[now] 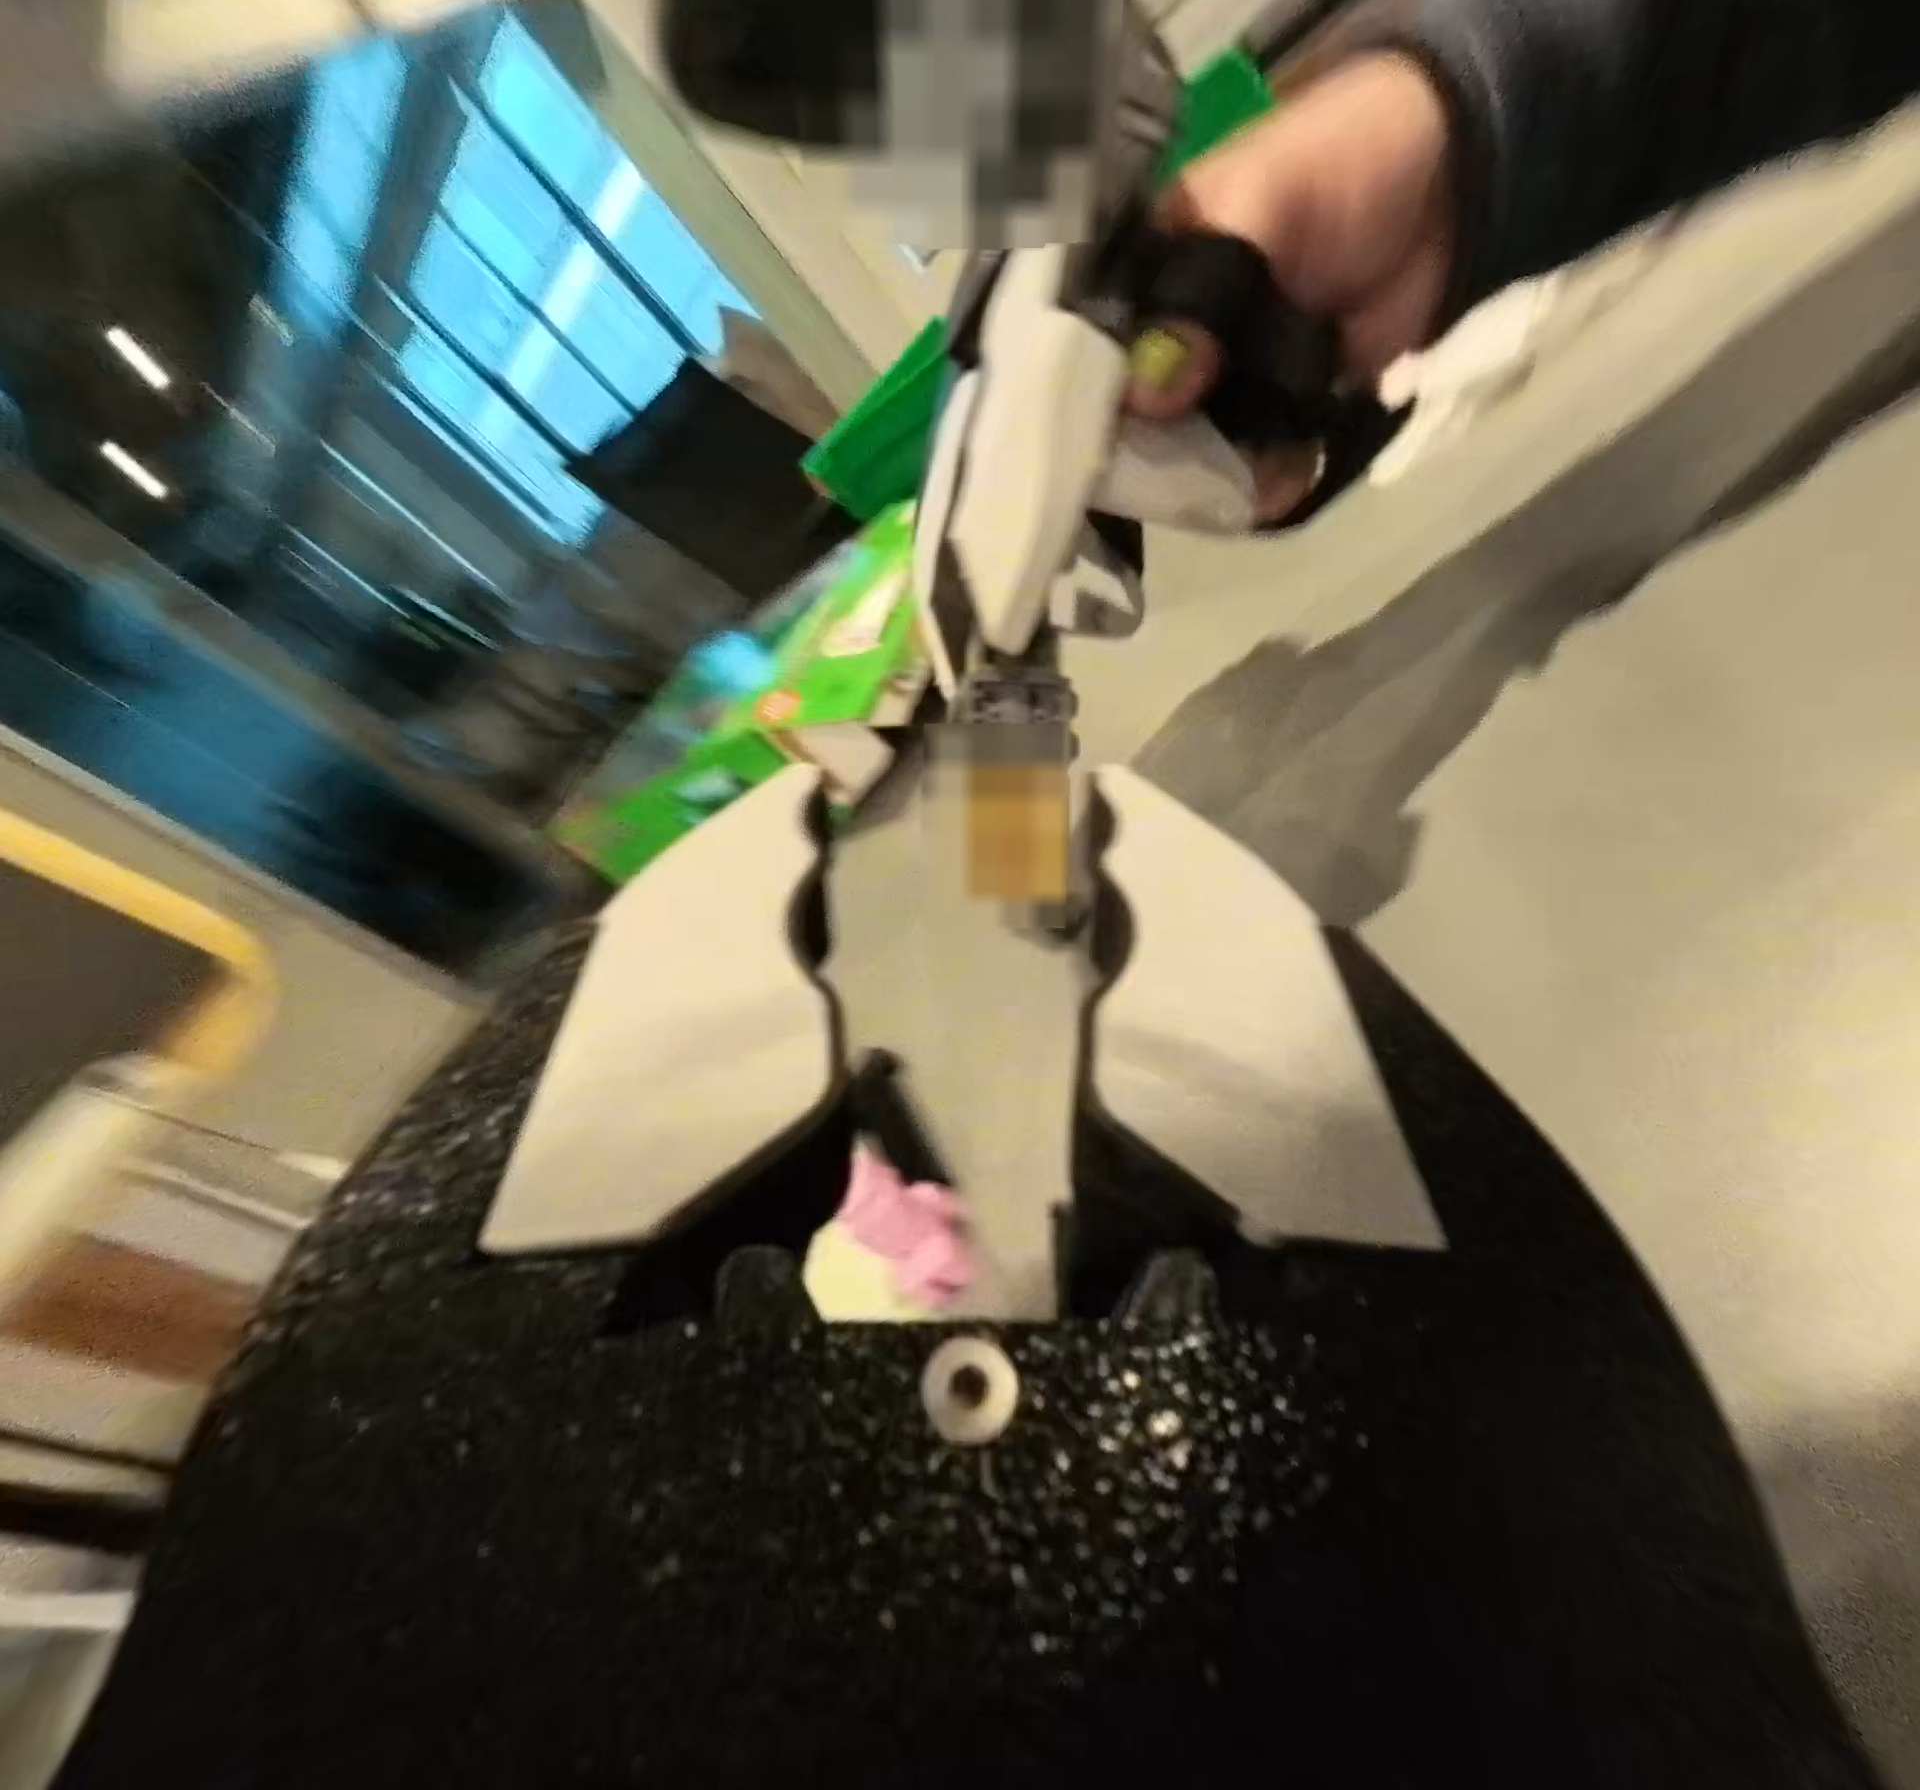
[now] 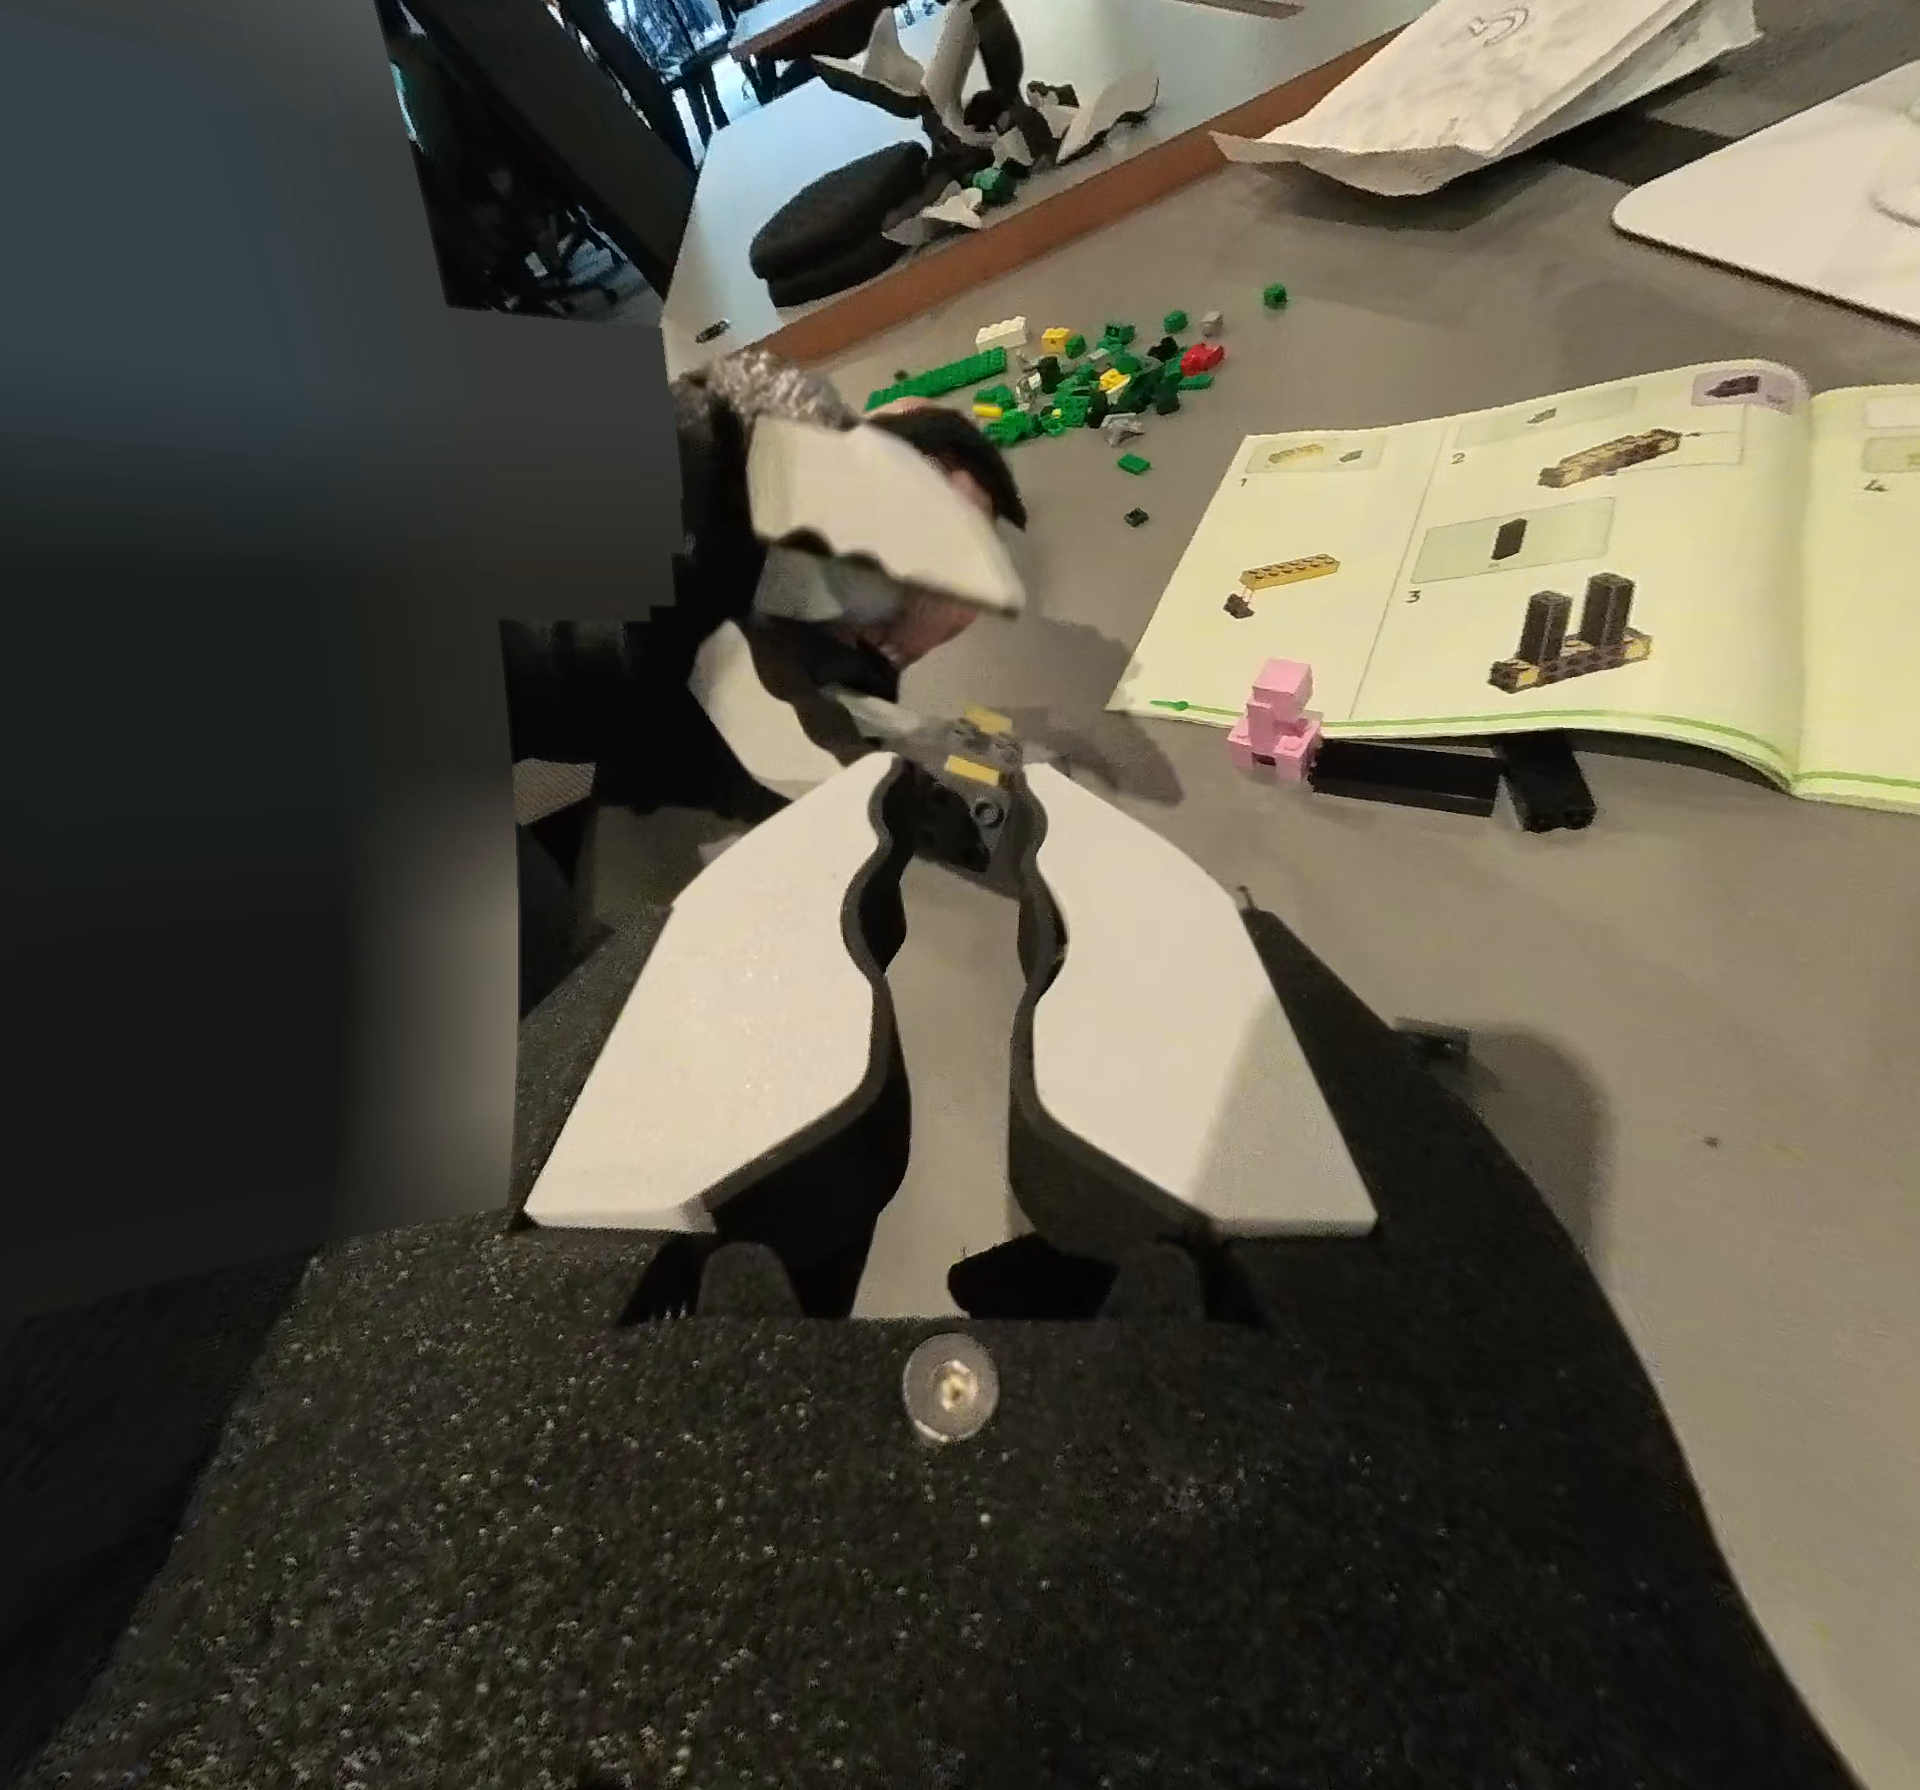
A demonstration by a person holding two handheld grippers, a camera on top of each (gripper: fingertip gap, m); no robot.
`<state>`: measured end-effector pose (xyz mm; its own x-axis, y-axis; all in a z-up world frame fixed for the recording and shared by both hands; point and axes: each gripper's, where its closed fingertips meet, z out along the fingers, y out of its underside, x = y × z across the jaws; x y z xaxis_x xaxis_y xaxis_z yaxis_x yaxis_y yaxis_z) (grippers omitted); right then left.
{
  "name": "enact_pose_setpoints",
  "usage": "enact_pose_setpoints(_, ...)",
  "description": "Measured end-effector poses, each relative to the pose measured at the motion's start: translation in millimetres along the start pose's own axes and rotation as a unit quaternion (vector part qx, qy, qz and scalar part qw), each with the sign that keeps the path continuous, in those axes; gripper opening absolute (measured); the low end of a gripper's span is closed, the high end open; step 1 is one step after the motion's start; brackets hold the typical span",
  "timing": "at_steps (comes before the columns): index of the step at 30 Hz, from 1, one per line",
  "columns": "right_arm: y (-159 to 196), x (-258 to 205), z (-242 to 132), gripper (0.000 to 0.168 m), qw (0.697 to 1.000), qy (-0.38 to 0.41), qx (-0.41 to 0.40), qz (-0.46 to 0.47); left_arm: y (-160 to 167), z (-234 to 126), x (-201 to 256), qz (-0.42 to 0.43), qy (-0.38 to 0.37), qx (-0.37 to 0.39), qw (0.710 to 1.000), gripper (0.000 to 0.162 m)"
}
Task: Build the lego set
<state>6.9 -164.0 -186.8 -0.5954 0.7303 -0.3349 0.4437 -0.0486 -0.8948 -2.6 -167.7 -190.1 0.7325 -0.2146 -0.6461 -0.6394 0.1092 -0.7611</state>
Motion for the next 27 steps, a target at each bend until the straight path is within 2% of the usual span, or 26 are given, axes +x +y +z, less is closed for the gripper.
enact_pose_setpoints(1, -0.7, 1.1, -1.0, 0.017, 1.0, 0.002, 0.003, -0.009, 0.8, 0.5, -1.7, -0.045, 0.013, 0.0, 0.999, 0.055)
enact_pose_setpoints(4, -6.2, -2.2, -4.7, 0.017, 0.998, -0.01, 0.024, -0.059, 4.8, 0.6, -2.0, -0.172, 0.067, 0.008, 0.983, 0.071)
enact_pose_setpoints(5, -8.2, -4.8, -6.0, 0.017, 0.996, -0.016, 0.032, -0.086, 4.0, -0.1, -0.2, -0.21, 0.09, 0.018, 0.973, 0.07)
enact_pose_setpoints(8, -13.0, -15.8, -9.3, 0.017, 0.983, -0.038, 0.057, -0.17, -3.1, -4.7, 2.3, -0.279, 0.135, 0.055, 0.949, 0.047)
enact_pose_setpoints(10, -14.3, -21.8, -9.7, 0.017, 0.974, -0.051, 0.069, -0.208, -7.0, -7.3, 2.3, -0.286, 0.143, 0.071, 0.945, 0.034)
enact_pose_setpoints(13, -13.6, -25.3, -8.2, 0.017, 0.967, -0.061, 0.075, -0.235, -9.7, -8.3, 6.9, -0.273, 0.154, 0.074, 0.947, 0.022)
enact_pose_setpoints(19, -12.8, -22.0, -5.4, 0.017, 0.964, -0.06, 0.084, -0.245, -9.0, -8.4, 8.1, -0.274, 0.156, 0.072, 0.946, 0.016)
enact_pose_setpoints(20, -16.4, -18.2, -6.6, 0.022, 0.961, -0.038, 0.1, -0.256, -7.1, -8.0, 6.5, -0.275, 0.149, 0.069, 0.947, 0.015)
enact_pose_setpoints(22, -23.0, 2.2, -13.9, 0.042, 0.952, 0.044, 0.125, -0.275, 3.1, -5.6, 2.1, -0.277, 0.126, 0.046, 0.952, 0.014)
enact_pose_setpoints(27, 17.2, 81.6, -33.5, 0.034, 0.961, 0.226, 0.027, -0.16, 29.5, 0.0, 0.7, -0.329, 0.108, -0.023, 0.938, 0.014)
